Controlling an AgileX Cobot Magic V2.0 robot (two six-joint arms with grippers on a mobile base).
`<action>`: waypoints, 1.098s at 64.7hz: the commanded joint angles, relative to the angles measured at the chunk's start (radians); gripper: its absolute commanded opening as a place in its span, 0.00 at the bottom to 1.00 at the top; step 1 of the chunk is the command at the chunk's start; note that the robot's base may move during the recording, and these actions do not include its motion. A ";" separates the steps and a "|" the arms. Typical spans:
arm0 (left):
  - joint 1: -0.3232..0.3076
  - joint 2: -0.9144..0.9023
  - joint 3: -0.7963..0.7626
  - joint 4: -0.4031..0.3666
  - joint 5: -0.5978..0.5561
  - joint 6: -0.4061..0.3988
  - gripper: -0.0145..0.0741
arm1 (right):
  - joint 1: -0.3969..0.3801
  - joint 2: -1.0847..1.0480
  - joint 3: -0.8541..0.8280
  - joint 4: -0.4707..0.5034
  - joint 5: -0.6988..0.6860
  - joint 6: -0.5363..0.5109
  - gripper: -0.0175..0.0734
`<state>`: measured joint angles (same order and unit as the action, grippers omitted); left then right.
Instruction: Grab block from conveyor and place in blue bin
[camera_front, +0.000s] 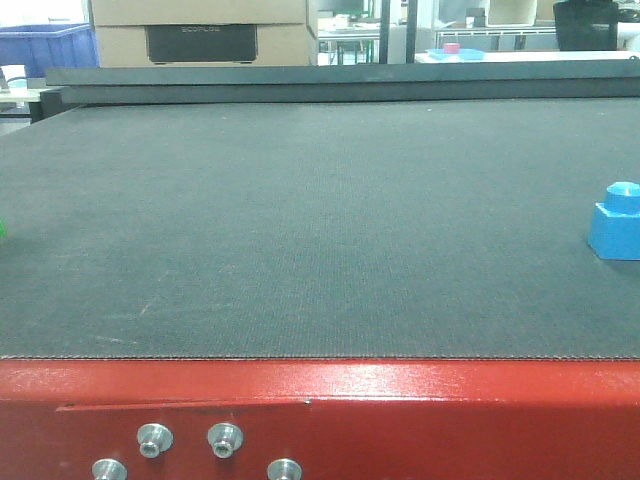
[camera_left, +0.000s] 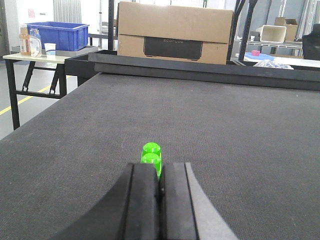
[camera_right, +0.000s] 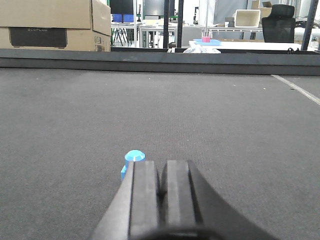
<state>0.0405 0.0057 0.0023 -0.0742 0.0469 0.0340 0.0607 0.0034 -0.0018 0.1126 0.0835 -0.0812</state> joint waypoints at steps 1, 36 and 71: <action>-0.004 -0.006 -0.002 -0.005 -0.014 -0.001 0.04 | -0.008 -0.003 0.002 -0.001 -0.024 -0.001 0.02; -0.004 -0.006 -0.002 -0.005 -0.053 -0.001 0.04 | -0.008 -0.003 0.002 -0.001 -0.057 -0.001 0.02; -0.004 0.071 -0.479 0.051 0.258 -0.001 0.05 | -0.008 0.082 -0.482 0.012 0.263 -0.001 0.05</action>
<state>0.0405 0.0292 -0.3623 -0.0541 0.1871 0.0340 0.0607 0.0303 -0.3834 0.1209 0.2383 -0.0812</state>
